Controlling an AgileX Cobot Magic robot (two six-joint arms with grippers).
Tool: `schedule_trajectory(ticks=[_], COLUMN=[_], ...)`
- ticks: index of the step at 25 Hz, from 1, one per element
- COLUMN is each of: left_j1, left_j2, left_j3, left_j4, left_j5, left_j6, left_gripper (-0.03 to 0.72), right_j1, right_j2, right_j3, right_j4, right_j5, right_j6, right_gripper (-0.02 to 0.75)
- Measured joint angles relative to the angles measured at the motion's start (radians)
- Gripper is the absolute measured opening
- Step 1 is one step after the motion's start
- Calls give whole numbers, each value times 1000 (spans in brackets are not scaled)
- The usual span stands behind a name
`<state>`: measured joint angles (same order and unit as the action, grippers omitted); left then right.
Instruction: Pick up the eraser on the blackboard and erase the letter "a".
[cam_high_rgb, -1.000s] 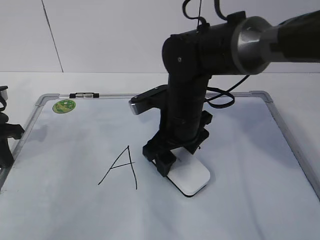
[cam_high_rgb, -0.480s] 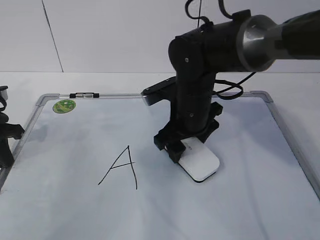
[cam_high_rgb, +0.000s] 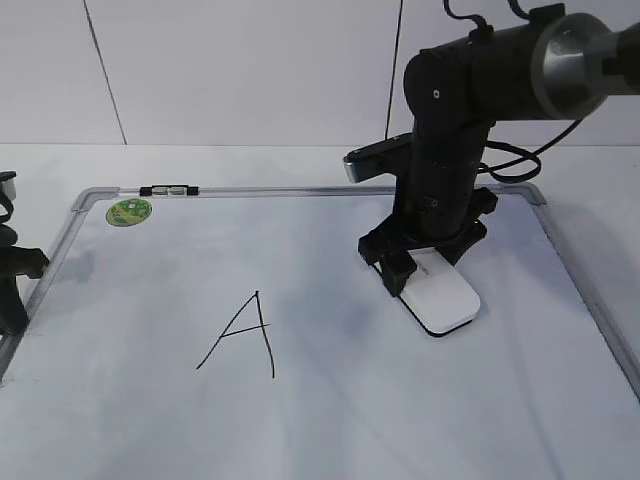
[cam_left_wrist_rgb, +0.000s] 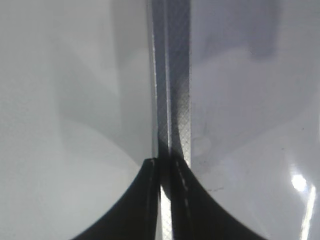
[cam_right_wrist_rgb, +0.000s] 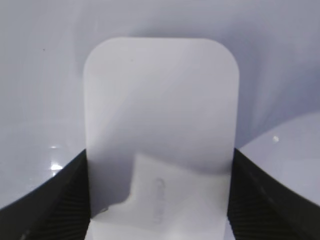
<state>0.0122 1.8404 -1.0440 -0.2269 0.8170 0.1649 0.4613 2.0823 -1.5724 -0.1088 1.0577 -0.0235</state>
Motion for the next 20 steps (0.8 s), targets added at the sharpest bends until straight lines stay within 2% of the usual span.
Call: schedule_trajectory(ticks=[5, 13, 20], left_j1=[0, 0, 0], left_j2=[0, 0, 0], left_j3=[0, 0, 0], left_j4=[2, 2, 2], left_j5=[0, 0, 0], left_j6=[0, 0, 0], left_gripper=[32, 32, 32], right_j1=[19, 185, 191], right_j2=[0, 2, -29], right_j3=[0, 0, 0], right_j4=[25, 43, 49], right_j5=[-1, -2, 47], right_j6=[0, -2, 13], right_gripper=[558, 558, 558])
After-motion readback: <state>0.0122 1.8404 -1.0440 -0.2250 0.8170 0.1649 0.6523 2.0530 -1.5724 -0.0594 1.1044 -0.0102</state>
